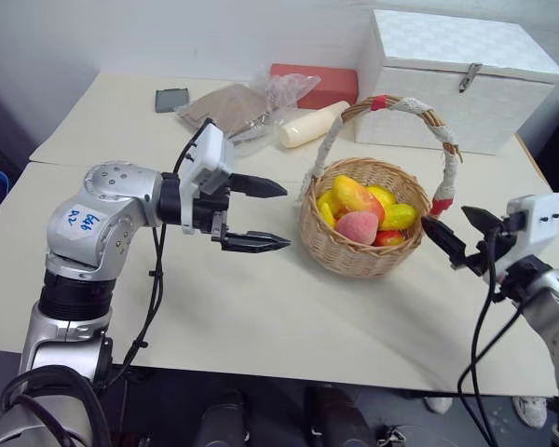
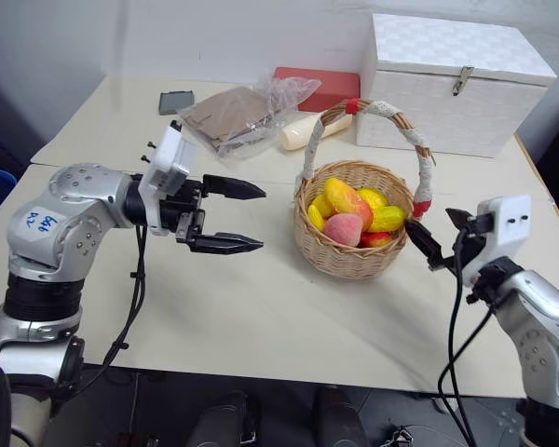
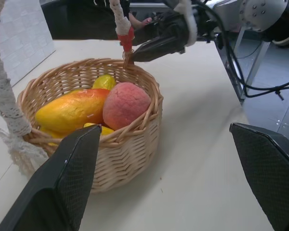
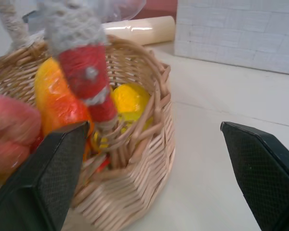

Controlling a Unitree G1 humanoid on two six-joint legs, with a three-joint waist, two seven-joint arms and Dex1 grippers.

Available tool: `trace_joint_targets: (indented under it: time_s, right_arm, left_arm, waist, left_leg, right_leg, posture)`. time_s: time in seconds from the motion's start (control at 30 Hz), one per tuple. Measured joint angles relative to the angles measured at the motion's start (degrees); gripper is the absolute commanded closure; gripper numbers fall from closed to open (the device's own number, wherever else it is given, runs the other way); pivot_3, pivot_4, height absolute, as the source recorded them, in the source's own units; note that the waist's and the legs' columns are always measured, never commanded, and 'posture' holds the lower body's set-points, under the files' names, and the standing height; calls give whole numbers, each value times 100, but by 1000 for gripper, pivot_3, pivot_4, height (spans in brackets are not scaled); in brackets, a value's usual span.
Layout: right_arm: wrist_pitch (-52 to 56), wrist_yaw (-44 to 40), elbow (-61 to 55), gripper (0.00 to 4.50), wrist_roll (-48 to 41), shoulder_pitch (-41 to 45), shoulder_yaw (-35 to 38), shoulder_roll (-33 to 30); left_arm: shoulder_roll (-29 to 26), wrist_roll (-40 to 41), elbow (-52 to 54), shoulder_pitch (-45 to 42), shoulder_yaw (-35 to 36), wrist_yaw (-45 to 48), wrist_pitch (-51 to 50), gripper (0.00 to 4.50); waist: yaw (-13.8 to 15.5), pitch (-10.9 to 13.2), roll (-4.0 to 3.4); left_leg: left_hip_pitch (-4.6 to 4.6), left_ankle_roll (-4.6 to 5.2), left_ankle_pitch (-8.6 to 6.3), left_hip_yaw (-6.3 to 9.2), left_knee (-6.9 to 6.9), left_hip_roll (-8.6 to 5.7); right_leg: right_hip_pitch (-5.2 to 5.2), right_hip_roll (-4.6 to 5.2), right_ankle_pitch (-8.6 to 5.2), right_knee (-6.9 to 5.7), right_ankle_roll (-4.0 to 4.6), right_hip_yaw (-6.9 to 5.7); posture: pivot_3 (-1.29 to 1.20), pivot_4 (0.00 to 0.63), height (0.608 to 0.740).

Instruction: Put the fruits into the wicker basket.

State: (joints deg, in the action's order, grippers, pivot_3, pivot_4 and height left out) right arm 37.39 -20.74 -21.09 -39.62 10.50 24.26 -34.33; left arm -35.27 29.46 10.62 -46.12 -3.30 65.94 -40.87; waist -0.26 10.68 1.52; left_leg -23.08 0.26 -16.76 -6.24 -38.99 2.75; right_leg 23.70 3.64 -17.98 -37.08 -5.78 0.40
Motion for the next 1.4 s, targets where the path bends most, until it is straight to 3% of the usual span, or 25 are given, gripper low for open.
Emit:
trace_joint_targets:
  time_s: [0.1,0.17,0.33,0.57,0.6,0.73,0.87,1.0,1.1,1.13,1.3,1.4]
  right_arm:
    - [-101,41,69,0,58,258,-177,165]
    - [-107,135,169,374,71,345,-178,305]
    - [-160,223,208,1853,172,382,-213,450]
    - [-379,425,-43,4265,396,123,-272,649]
    - [-380,439,-120,4319,364,48,-200,652]
    - [-382,410,-410,4318,197,-255,355,522]
    - [-385,254,-562,4318,183,-562,1206,-74]
    - [-632,-20,-160,4318,325,-928,1904,-437]
    - [-894,-122,356,4318,578,-1005,1963,-440]
    - [-952,-136,499,3585,639,-1013,1958,-423]
    - [-1214,-313,765,1929,500,-1055,1898,-24]
    - [-1217,-473,608,847,406,-1518,1945,-23]
  left_arm:
    - [107,23,9,-19,-52,-54,-5,18]
    - [145,22,2,-51,-86,-100,-3,0]
    - [284,-8,-64,-120,-165,-207,60,0]
    - [360,-65,-249,-245,-274,-254,221,0]
    - [372,-68,-265,-258,-298,-249,236,0]
    - [513,-97,-579,-448,-360,-231,395,0]
    - [607,-81,-738,-553,-404,-77,471,0]
    - [724,-52,-926,-582,-425,56,476,0]
    - [790,-53,-965,-594,-457,136,512,0]
    - [808,-53,-978,-605,-460,160,530,0]
    - [848,-50,-1192,-731,-457,301,570,0]
    - [886,-43,-1396,-791,-440,377,643,0]
  waist:
    - [-1,0,0]
    - [1,0,0]
    - [9,0,0]
    - [2,0,-1]
    - [2,0,-1]
    - [24,3,-6]
    - [21,2,-8]
    - [18,2,-9]
    - [-16,0,-12]
    - [-21,-1,-15]
    - [-28,-5,-27]
    - [12,-5,-30]
  left_leg:
    - [0,1,0,0,0,0]
    - [0,1,0,0,1,0]
    - [-1,3,-1,0,0,-1]
    - [-1,2,-1,-1,3,1]
    - [-1,2,-1,-1,3,1]
    - [-7,8,-2,-1,3,-5]
    - [-8,14,-7,-5,3,-4]
    - [0,15,-7,-11,3,-6]
    - [7,16,-7,-22,4,-6]
    - [8,16,-7,-24,4,-6]
    - [14,6,-2,-25,10,-3]
    - [12,7,-3,-24,10,-2]
  right_leg:
    - [0,0,0,0,0,-2]
    - [0,1,0,1,0,-2]
    - [-1,3,0,3,0,-4]
    - [0,2,0,3,0,-3]
    - [0,2,0,3,0,-3]
    - [0,5,2,8,-3,-6]
    - [-1,4,2,18,-4,-8]
    - [-2,-1,3,15,-5,-6]
    - [-2,-6,4,13,-8,2]
    - [-1,-7,4,11,-8,4]
    - [-1,-12,4,8,-8,8]
    - [-2,-9,4,10,-8,7]
  posture:
    - [0,150,740]
    - [0,150,740]
    - [0,150,740]
    - [0,150,740]
    - [0,150,740]
    - [0,150,740]
    - [0,150,740]
    - [0,150,740]
    - [0,150,740]
    - [0,150,740]
    - [0,150,740]
    - [0,150,740]
